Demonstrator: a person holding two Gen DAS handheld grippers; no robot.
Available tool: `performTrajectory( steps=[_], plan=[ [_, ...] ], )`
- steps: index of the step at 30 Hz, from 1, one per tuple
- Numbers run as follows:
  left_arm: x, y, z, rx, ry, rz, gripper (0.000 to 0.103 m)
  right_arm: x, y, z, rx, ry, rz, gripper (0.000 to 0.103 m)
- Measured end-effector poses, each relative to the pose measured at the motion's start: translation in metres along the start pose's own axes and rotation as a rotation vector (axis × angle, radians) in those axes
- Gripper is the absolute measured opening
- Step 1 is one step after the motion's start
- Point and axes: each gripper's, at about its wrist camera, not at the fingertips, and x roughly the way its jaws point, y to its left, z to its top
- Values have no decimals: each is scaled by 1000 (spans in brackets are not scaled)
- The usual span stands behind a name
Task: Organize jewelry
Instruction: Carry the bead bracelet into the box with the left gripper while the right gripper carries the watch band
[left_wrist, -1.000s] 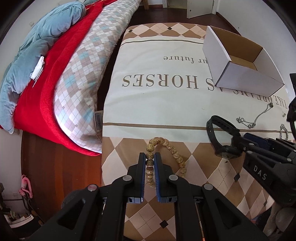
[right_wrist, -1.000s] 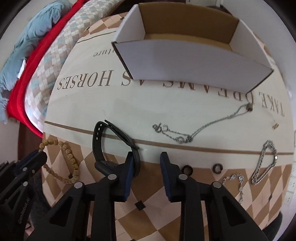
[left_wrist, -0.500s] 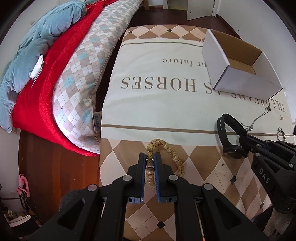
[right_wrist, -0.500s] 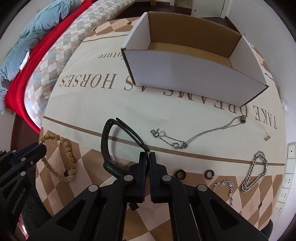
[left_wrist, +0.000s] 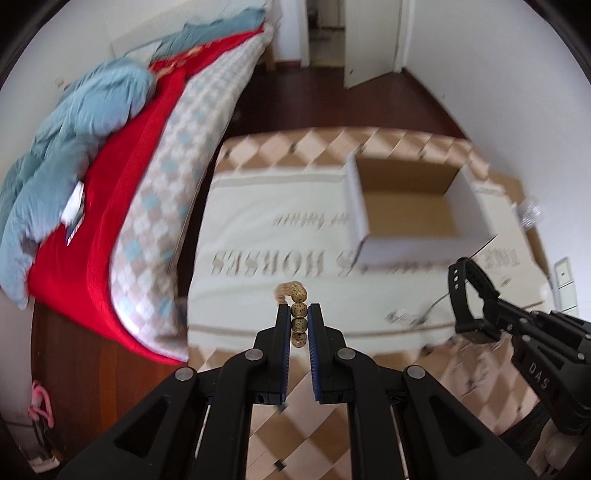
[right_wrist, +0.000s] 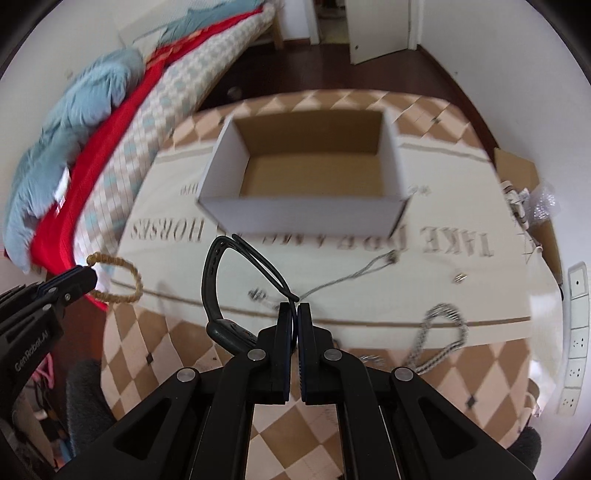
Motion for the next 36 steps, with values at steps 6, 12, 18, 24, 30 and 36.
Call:
performTrajectory(
  steps=[6, 12, 18, 24, 30, 36],
  plan=[
    [-33, -31, 45, 46, -91, -69, 7, -41, -21, 33, 36, -98, 17, 3],
    [-42, -56, 94, 91, -166, -81, 7, -54, -42, 79, 53, -151, 1, 3],
    [-3, -66, 131, 115, -122, -95, 7, -23, -55, 116, 54, -92, -5, 3],
    [54, -65, 147, 107, -1, -136, 7, 28, -61, 125, 70, 3, -1, 3],
    [89, -60, 152, 84, 93, -181, 7, 58, -58, 129, 55, 53, -10, 3],
    [91, -56, 161, 50, 127, -216, 13, 66, -49, 138, 29, 57, -30, 7]
  ],
)
